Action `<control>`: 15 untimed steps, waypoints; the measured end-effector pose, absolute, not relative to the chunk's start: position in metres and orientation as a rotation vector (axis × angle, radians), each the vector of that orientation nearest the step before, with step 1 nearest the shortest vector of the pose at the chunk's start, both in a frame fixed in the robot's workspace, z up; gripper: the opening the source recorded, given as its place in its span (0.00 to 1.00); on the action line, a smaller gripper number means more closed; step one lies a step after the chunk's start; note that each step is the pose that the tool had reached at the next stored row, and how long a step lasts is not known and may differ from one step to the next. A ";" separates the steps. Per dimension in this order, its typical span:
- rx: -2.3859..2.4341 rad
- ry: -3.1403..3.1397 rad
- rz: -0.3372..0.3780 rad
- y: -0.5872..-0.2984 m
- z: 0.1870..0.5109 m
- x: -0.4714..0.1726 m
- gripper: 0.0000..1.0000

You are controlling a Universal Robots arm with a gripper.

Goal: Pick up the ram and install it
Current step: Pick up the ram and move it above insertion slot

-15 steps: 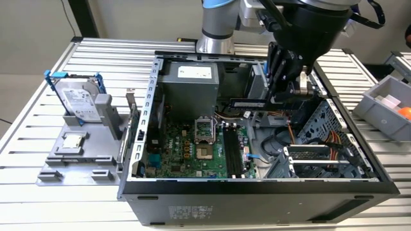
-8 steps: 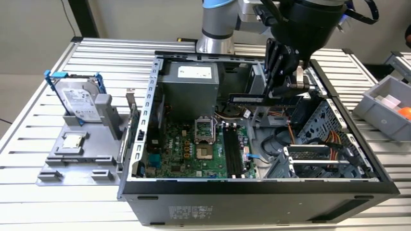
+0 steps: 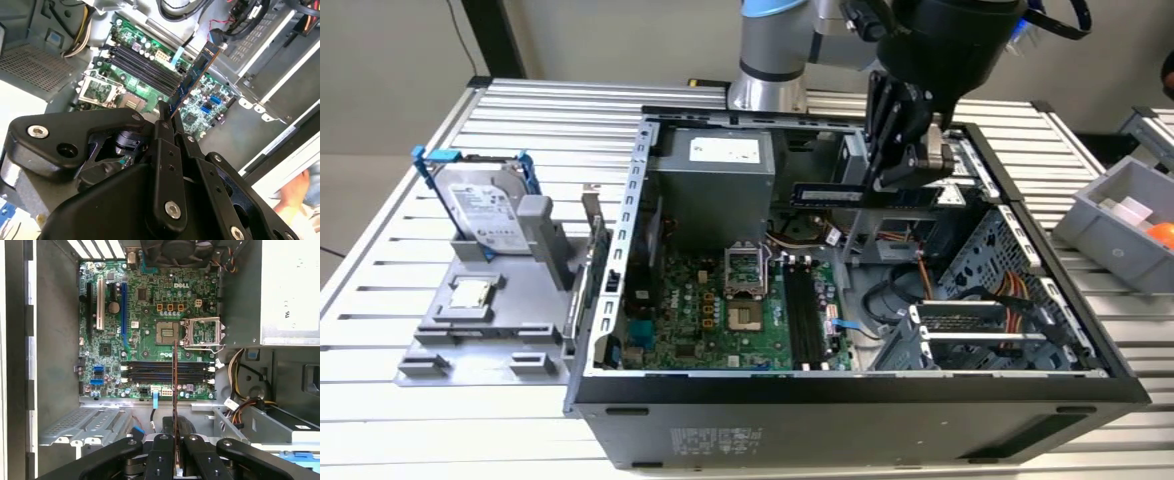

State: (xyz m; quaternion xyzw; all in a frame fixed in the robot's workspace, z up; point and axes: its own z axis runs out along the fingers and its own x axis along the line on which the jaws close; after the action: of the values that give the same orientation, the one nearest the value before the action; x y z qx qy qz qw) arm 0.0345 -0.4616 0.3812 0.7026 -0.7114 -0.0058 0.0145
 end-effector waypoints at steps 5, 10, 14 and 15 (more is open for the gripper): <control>2.188 -2.213 -0.018 -0.456 0.381 0.035 0.00; 2.187 -2.213 -0.020 -0.456 0.381 0.035 0.00; 2.187 -2.213 -0.020 -0.456 0.381 0.035 0.00; 2.187 -2.213 -0.020 -0.456 0.381 0.035 0.00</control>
State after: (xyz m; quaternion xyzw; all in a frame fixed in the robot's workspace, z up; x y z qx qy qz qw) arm 0.0345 -0.4559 0.3811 0.7028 -0.7112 -0.0064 0.0152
